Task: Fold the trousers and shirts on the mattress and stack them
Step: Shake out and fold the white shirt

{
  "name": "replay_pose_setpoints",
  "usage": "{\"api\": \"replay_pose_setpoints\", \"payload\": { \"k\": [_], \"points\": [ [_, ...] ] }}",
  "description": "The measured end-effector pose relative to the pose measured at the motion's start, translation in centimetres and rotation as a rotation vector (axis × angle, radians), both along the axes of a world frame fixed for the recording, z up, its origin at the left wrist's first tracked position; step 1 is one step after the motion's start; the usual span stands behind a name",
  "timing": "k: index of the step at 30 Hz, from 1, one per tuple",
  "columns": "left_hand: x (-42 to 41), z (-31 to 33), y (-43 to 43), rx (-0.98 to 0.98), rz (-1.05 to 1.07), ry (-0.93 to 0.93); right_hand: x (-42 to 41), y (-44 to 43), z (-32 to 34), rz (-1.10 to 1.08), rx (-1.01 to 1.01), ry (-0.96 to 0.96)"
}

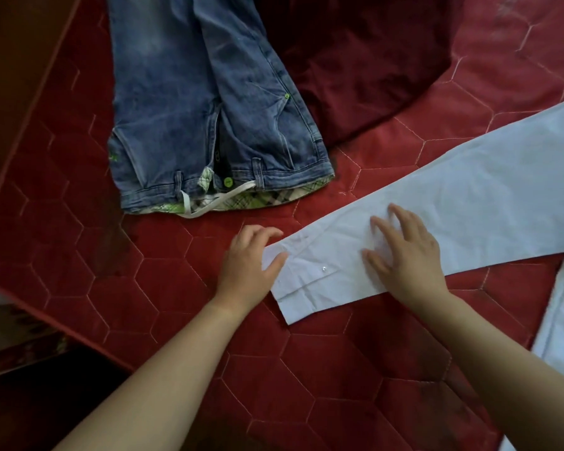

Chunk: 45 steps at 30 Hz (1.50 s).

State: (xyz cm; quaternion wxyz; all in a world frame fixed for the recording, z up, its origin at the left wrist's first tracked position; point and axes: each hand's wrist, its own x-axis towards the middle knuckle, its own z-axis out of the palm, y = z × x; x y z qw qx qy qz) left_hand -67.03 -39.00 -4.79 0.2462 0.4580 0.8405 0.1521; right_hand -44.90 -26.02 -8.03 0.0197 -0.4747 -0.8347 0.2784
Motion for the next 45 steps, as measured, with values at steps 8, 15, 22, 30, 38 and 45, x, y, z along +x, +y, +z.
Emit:
{"api": "replay_pose_setpoints", "payload": {
  "k": [8,15,22,30,38,45],
  "points": [
    [2.0,-1.5,2.2,-0.204,-0.154,0.068,0.5,-0.6,-0.5,0.007,0.013,0.007],
    [-0.4,-1.2,2.7,-0.271,-0.017,0.17,1.6,1.3,0.4,-0.107,0.103,0.029],
    [3.0,-1.7,7.4,-0.118,-0.274,0.057,4.3,2.8,-0.1,-0.122,0.093,-0.01],
    [9.2,-3.0,16.2,-0.16,-0.374,0.115,15.1,5.5,-0.2,-0.513,0.205,-0.14],
    [14.2,1.0,17.2,-0.028,-0.243,0.155,24.1,5.3,0.5,-0.491,0.06,-0.051],
    [31.1,8.9,17.7,0.299,-0.431,0.158,33.4,1.1,4.7,-0.649,-0.039,0.126]
  ]
}}
